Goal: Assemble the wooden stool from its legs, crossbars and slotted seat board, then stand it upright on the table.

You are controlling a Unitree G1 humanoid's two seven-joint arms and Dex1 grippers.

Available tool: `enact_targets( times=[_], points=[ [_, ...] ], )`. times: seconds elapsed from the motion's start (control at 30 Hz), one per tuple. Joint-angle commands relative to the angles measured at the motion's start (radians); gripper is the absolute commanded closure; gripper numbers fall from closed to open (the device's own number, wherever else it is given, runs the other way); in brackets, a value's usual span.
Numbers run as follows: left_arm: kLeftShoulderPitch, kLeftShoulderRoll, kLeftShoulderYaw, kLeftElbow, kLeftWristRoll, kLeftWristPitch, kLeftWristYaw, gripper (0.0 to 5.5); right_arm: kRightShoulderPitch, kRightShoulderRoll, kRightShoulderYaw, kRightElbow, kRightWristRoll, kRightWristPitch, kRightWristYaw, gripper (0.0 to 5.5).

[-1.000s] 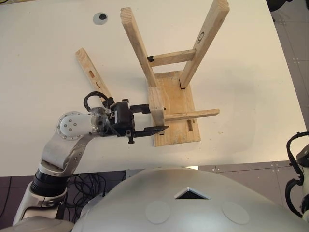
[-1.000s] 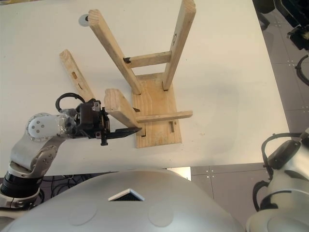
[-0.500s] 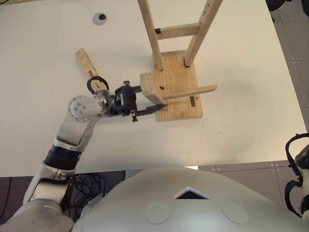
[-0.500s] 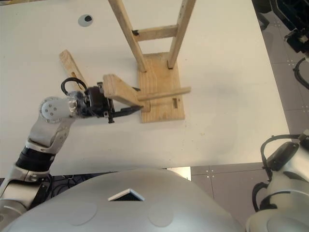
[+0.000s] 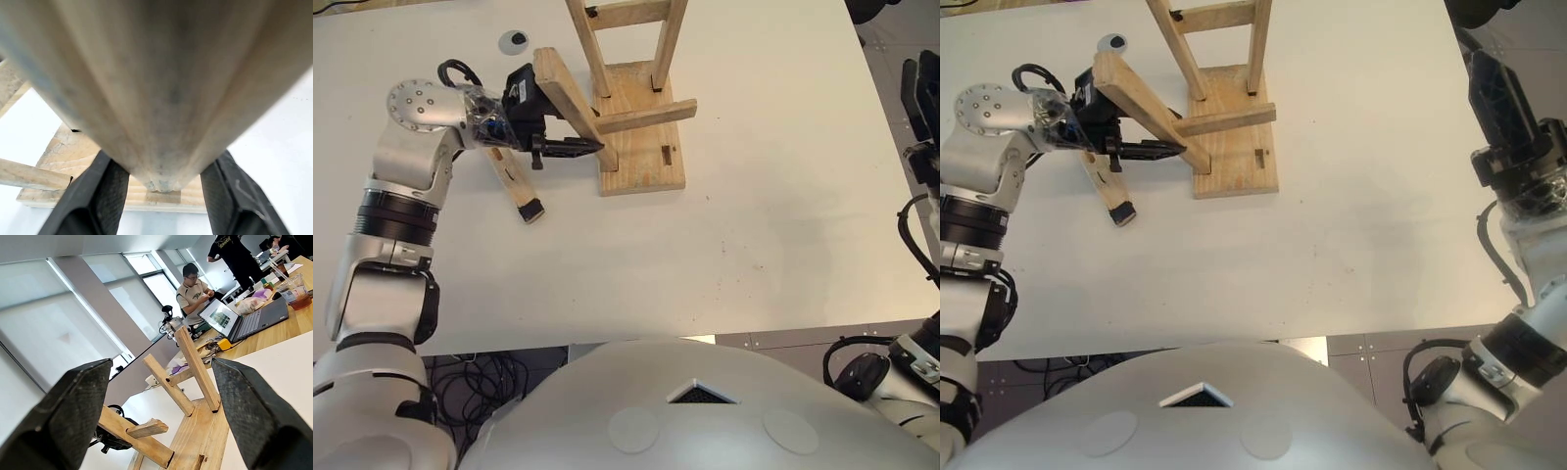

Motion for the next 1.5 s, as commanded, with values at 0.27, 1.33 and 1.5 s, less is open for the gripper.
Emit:
enact_targets(
  times=[0.27,1.33,1.5],
  points=[
    [0.071,0.036,-0.283,0.142,0.362,0.183,0.093,3.49,0.003,0.001,0.05,-0.024,0.045,-0.057,-0.05,1.83],
    [0.226,-0.209,0.465,-0.343,0.195,0.904,0.929,2.1,0.085,0.022,0.091,-0.025,0.001,-0.219,-0.037,1.83],
    [0.27,-0.309,0.548,-0.474,0.213,1.109,1.076,2.1,0.102,0.017,0.103,-0.029,0.003,-0.233,-0.035,1.83]
  ],
)
